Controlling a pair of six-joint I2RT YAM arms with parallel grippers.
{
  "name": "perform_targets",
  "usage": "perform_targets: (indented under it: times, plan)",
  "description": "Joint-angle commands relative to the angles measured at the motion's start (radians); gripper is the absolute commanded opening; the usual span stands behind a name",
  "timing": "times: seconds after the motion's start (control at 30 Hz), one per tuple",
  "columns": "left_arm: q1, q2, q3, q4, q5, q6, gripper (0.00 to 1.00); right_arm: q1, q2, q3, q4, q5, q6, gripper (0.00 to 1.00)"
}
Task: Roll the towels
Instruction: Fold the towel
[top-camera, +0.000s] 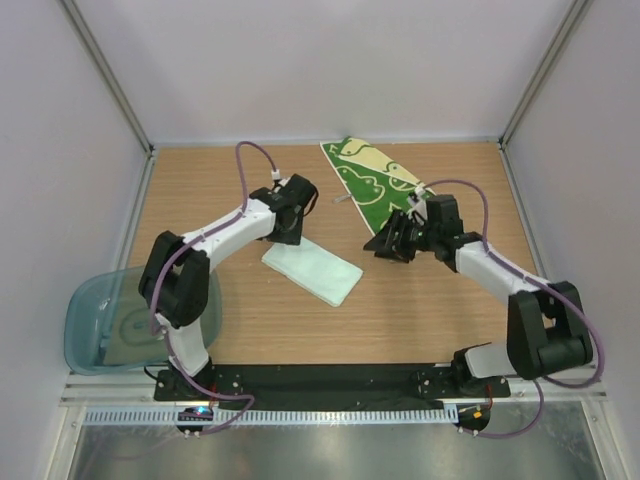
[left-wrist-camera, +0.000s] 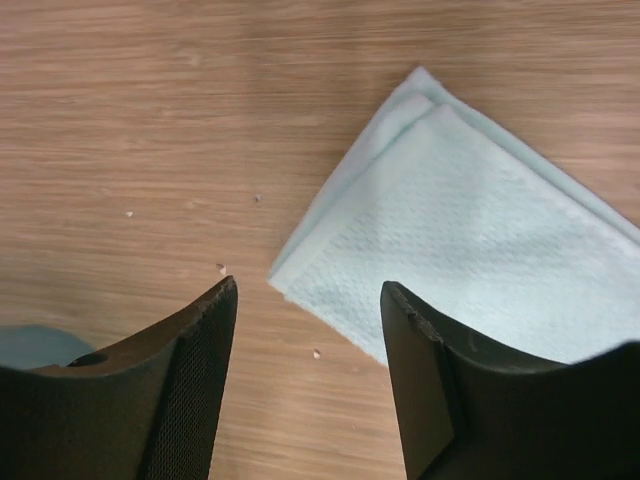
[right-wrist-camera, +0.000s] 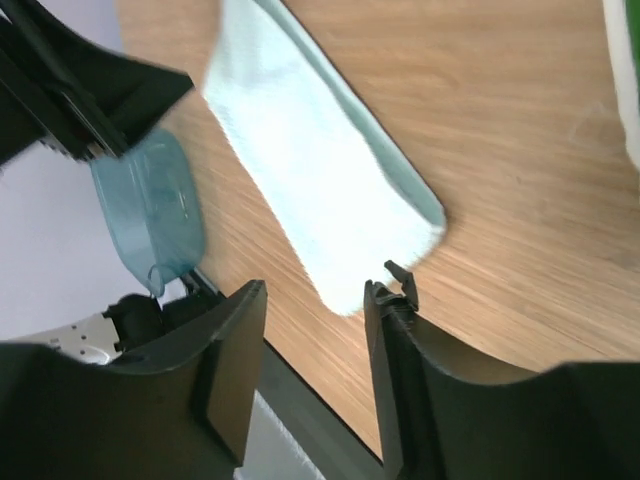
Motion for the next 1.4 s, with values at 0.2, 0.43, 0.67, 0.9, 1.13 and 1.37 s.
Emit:
perform_targets:
  times: [0.2, 0.43, 0.67, 0.9, 1.13, 1.37]
  plan:
    - [-0.356, -0.283, -0.016, -0.109, -0.208, -0.042, 0.64, 0.003, -0.331, 0.217, -0.518, 0.489, -0.120, 0.58]
    - [-0.635, -0.243, -0.105, 0.056, -0.193, -0.151, 0.61, -0.009, -0.483, 0.204, -0.639, 0.658, -0.103, 0.61]
    - [-0.728, -0.087, -0.085, 0.144, -0.224, -0.170, 0.58, -0.012, -0.524, 0.209, -0.714, 0.675, -0.131, 0.61]
    - [-0.726, 0.010, -0.065, 0.168, -0.230, -0.127, 0.59, -0.012, -0.529, 0.206, -0.730, 0.675, -0.146, 0.62]
    - [-0.708, 0.053, -0.099, 0.220, -0.213, -0.098, 0.59, -0.014, -0.497, 0.217, -0.708, 0.670, -0.151, 0.62]
    - [-0.646, 0.056, -0.145, 0.260, -0.169, -0.078, 0.58, -0.012, -0.449, 0.234, -0.693, 0.667, -0.159, 0.62]
